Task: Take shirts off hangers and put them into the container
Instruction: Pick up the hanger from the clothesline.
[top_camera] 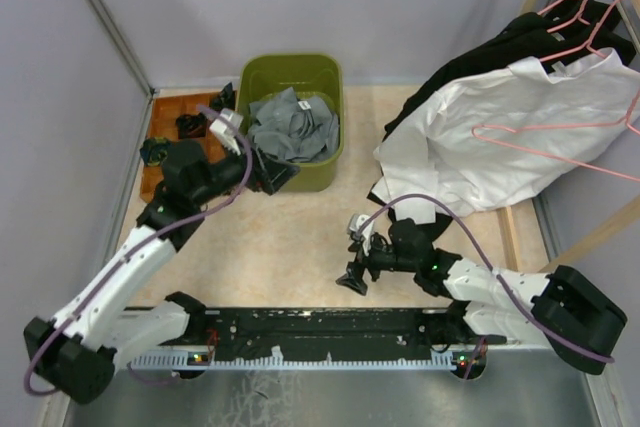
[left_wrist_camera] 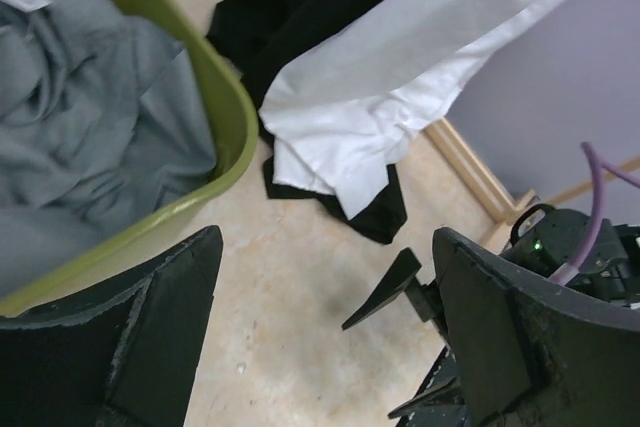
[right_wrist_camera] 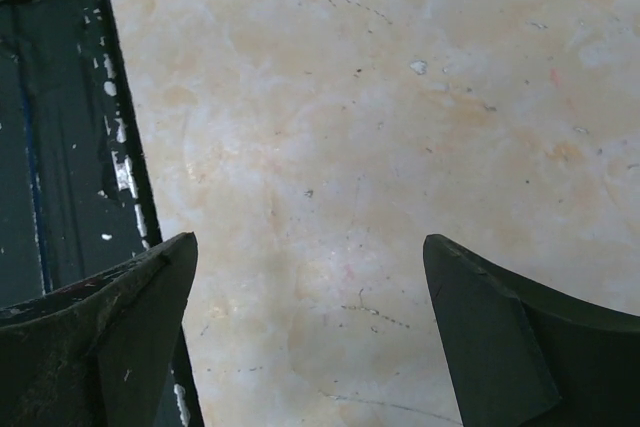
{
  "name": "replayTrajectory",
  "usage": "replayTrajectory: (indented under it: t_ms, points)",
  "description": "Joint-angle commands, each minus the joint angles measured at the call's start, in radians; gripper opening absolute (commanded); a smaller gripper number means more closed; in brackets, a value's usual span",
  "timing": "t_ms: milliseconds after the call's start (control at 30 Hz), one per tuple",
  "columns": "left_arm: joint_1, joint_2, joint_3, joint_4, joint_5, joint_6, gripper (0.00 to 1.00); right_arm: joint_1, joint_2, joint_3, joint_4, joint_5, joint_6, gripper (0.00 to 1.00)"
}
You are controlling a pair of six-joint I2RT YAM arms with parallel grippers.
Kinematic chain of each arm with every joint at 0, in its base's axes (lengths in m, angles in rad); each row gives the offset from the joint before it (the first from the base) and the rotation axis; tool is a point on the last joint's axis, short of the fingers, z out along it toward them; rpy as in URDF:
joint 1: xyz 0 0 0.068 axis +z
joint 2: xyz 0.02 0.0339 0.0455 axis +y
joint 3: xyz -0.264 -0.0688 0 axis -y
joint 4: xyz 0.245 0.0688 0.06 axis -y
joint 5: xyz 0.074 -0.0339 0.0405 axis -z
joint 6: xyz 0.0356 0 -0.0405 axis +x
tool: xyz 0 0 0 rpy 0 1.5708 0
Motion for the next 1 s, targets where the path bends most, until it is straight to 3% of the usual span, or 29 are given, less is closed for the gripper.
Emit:
replayTrajectory:
  t_ms: [0,167,467,800,967]
  points:
    - [-0.017,0.161,0.116,0.193,0.187,-0.019,0.9,0.008,0.014,-0.048,0.244,0.11,0.112,0.95]
    - [-0.169,0.33,0.234,0.379,0.122,0.104,0.88,0.007,0.027,-0.132,0.432,0.137,0.21,0.94]
    - [-0.286,0.696,0.521,0.623,0.204,0.148,0.86,0.009,0.018,-0.185,0.431,0.126,0.296,0.94]
    - [-0.343,0.955,0.661,0.98,0.259,0.183,0.78,0.012,-0.043,-0.197,0.402,0.196,0.29,0.98]
    - [-0.39,1.068,0.809,0.917,0.248,0.284,0.79,0.012,-0.048,-0.189,0.37,0.185,0.283,0.98]
